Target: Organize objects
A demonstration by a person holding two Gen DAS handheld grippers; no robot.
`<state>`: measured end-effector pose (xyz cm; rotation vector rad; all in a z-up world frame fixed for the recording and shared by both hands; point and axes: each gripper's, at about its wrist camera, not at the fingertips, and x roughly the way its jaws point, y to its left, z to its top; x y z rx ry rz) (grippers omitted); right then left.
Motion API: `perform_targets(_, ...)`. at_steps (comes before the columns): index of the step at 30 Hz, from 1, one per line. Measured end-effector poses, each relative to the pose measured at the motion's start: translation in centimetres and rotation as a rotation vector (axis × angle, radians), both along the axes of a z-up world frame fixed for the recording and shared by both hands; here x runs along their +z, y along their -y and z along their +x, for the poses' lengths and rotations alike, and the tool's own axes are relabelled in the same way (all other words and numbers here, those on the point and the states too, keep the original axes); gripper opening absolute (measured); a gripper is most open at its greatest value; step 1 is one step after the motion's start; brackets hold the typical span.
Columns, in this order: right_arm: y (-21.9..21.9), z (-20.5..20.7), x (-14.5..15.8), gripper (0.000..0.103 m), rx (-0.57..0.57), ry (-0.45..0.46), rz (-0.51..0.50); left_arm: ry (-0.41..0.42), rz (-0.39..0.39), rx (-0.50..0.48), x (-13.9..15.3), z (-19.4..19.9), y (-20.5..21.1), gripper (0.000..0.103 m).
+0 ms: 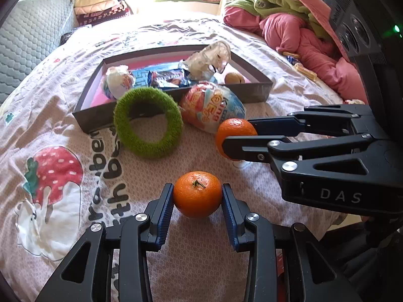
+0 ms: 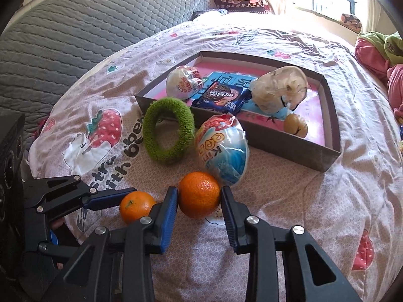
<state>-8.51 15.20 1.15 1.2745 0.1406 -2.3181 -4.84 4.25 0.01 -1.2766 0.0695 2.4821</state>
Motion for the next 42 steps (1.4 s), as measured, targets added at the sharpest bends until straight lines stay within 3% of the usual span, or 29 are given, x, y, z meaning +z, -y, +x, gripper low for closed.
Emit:
perform_targets(13,-1.1,0.1,2.6,0.035,-0.022,-0.069,-0.034,-0.067,0.019,0.042,3.0,-1.5,-0.3,0.038)
perform_targets(42,-2.9,-1.1,5.8,0.035,-0.104,-0.16,-0.086,-0.128,0.032,0.122,6.0,-4.2,-0.5,0.038)
